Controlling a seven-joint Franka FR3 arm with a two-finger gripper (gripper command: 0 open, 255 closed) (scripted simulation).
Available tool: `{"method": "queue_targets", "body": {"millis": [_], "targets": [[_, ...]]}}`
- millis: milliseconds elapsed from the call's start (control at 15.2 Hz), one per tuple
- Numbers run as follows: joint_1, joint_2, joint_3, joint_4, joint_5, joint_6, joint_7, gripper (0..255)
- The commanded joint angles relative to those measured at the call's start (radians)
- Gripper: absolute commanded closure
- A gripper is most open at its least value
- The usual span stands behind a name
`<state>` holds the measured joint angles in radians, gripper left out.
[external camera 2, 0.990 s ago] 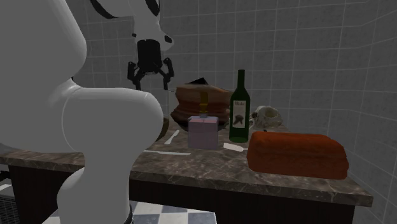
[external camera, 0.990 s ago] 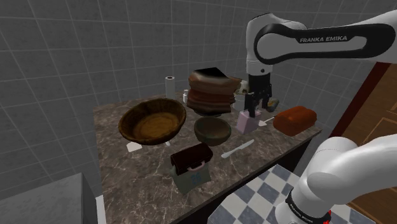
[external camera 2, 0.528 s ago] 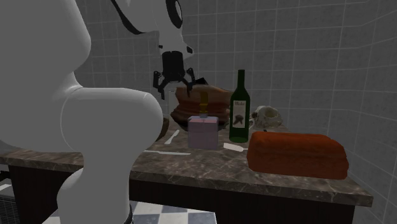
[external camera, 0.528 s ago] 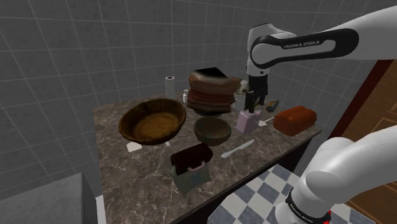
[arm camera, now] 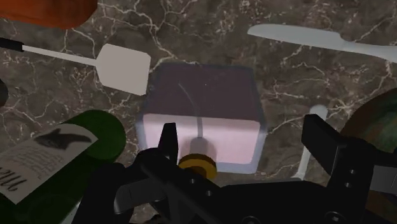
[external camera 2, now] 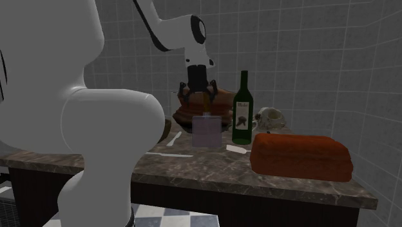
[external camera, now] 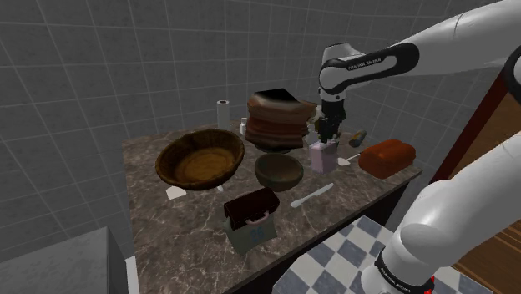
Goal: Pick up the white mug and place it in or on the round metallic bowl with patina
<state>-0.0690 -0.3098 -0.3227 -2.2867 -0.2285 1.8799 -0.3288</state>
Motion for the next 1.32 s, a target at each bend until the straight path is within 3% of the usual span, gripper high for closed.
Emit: {"method": "queue_targets", "body": {"millis": [0,594,1122,1254], "targets": [[-0.002,0.064,-0.031,0.040,0.011,0.039,-0.056,0],[-0.040,0.404,-0.120,0.298,0.162,0.160,-0.328,0],[-0.152,0.730,-0.102,0.640,0.341,0.153,-0.541,0],[-0.162,0.758,-0.098,0.662,0.354,0.160,-0.555,0]]}}
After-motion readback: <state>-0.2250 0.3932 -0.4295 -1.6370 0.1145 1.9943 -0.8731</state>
